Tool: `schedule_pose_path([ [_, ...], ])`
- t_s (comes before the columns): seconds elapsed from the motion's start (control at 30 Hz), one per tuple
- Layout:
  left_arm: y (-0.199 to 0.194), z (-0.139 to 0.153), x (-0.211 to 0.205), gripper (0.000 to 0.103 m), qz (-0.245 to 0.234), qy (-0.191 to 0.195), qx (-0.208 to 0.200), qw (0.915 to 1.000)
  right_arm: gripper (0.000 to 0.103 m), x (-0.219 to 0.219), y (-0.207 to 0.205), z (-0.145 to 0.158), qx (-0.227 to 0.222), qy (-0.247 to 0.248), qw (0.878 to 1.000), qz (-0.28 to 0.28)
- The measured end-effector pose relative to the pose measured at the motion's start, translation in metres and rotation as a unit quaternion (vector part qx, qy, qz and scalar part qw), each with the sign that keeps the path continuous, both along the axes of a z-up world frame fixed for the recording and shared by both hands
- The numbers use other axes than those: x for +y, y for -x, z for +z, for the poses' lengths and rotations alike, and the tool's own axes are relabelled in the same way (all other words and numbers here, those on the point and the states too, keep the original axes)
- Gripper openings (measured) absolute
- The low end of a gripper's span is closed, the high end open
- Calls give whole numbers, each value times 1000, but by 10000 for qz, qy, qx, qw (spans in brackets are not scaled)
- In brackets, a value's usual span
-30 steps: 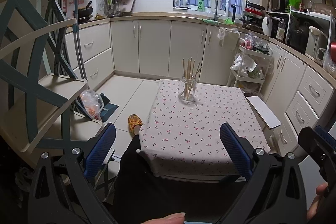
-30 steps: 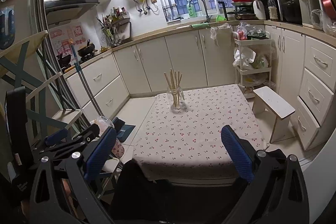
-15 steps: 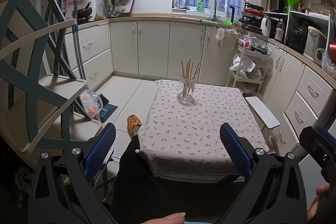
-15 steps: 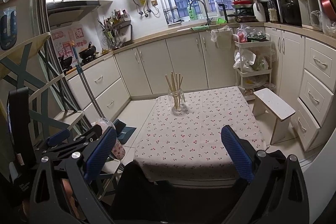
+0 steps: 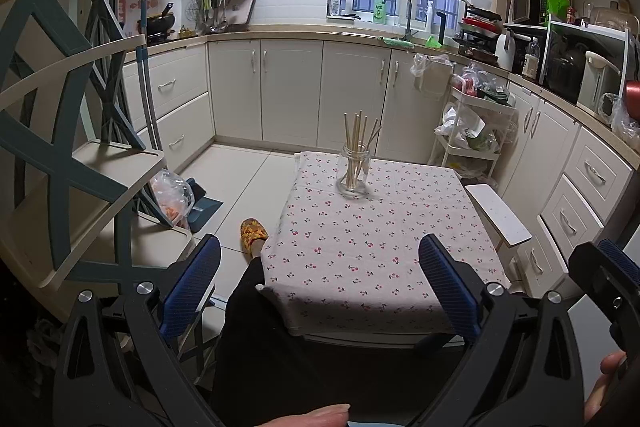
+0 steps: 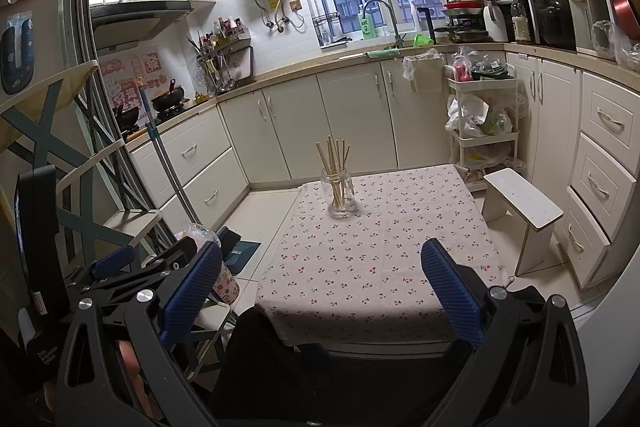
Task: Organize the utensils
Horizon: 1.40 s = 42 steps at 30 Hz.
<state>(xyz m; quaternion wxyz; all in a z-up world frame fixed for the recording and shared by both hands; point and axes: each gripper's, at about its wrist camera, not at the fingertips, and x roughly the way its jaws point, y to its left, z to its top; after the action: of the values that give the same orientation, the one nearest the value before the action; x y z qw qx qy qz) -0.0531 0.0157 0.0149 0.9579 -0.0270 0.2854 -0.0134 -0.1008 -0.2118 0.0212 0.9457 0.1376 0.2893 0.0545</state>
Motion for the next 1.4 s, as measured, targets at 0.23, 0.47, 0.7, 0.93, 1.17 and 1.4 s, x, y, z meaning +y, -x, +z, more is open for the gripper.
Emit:
schedule_pose_path([
  [0.23,0,0,0,95,3,4,-2,10000,96,3,1,1,-24,0,10000,11],
  [0.47,0,0,-1,95,2,3,4,10000,96,3,2,1,-23,-2,10000,9],
  [0.7,0,0,-2,95,0,5,8,10000,96,4,2,1,-25,-3,10000,9],
  [0.93,1,0,-5,95,-10,2,7,10000,96,4,2,1,-28,0,10000,4],
  [1.17,1,0,-5,95,-10,4,7,10000,96,6,1,1,-31,-7,10000,12],
  [1.4,1,-1,-5,95,-14,8,7,10000,96,6,2,0,-39,-2,10000,8],
])
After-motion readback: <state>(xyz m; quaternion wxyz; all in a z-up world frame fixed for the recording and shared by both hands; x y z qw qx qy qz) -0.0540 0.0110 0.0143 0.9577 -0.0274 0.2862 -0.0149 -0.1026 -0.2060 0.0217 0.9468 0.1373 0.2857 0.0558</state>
